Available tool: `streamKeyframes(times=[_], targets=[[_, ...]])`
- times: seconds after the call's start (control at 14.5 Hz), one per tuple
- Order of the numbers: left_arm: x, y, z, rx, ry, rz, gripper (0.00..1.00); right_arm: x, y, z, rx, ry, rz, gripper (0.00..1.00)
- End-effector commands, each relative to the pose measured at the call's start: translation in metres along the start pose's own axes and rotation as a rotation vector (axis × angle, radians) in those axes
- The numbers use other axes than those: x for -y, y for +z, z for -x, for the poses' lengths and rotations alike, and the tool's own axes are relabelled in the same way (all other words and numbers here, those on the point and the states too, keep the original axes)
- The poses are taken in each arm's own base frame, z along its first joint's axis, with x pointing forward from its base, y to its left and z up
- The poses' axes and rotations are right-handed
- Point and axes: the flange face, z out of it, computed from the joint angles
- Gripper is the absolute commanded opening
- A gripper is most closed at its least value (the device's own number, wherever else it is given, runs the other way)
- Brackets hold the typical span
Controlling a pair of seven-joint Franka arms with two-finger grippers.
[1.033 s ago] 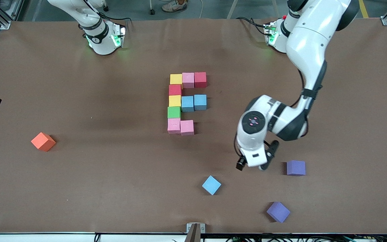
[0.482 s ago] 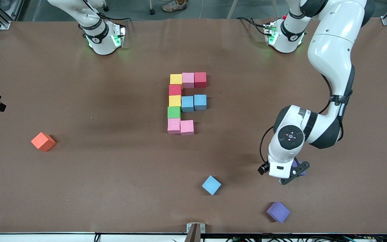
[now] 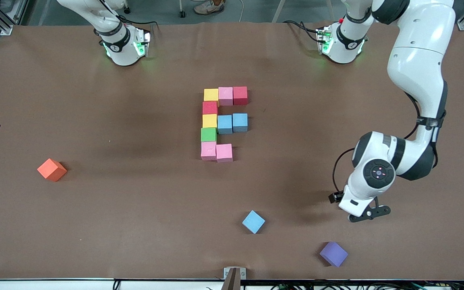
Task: Arrange 11 blocks into digit 3
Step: 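Grasp the purple cube with the left gripper and lift it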
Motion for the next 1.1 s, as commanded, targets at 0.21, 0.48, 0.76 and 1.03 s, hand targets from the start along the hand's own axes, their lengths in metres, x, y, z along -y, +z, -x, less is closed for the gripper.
streamKeyframes(times=[0.21, 0.48, 0.76, 1.03], targets=[[0.032, 0.010, -0.010, -0.063, 0.086, 0.047, 1.00, -0.001, -0.006, 0.006, 0.006, 0.005, 0.008, 1.00], [0.031, 0.029, -0.011, -0.105, 0.068, 0.091, 1.00, 0.003, -0.001, 0.004, 0.013, -0.004, 0.009, 1.00], [0.033, 0.061, 0.006, -0.146, 0.074, 0.141, 1.00, 0.006, 0.002, 0.004, 0.017, -0.004, -0.001, 1.00], [0.035, 0.059, 0.006, -0.157, 0.053, 0.149, 0.65, 0.012, 0.003, 0.002, 0.013, -0.014, -0.002, 1.00]])
